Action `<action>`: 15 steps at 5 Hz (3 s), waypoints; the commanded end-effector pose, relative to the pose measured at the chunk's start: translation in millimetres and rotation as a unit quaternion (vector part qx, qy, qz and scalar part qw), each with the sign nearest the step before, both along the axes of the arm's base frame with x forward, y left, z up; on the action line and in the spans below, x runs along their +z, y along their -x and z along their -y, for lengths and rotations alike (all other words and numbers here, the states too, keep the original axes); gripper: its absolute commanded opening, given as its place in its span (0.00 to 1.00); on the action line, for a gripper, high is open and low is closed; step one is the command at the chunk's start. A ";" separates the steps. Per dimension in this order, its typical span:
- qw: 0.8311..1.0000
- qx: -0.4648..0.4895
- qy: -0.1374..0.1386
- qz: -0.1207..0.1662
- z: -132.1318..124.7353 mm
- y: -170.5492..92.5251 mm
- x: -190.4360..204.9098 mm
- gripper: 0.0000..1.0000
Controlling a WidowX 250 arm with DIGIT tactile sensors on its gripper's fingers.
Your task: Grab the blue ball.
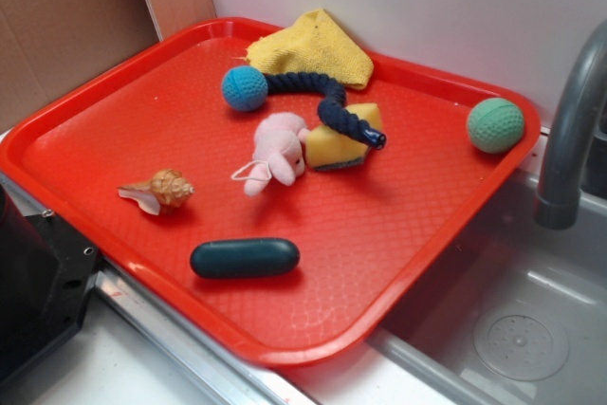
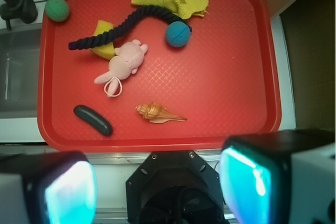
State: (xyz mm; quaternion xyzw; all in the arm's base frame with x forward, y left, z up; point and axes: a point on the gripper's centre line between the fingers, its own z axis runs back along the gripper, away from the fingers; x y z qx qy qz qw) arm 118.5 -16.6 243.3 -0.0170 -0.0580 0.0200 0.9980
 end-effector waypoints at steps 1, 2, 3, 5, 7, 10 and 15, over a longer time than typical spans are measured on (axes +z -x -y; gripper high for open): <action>1.000 0.000 0.000 0.000 0.0 0.0 0.0 1.00; 0.992 0.124 -0.028 -0.012 -50.0 -50.0 -38.4 1.00; 0.966 0.244 0.021 0.078 -78.6 -93.3 -69.7 1.00; 0.953 0.301 -0.013 0.020 -84.7 -160.2 -144.3 1.00; 0.970 0.235 -0.035 -0.040 -59.6 -143.6 -187.0 1.00; 0.972 0.216 -0.059 -0.073 -55.1 -137.6 -216.0 0.00; 0.990 0.137 0.025 -0.005 -130.3 -45.9 -10.6 0.00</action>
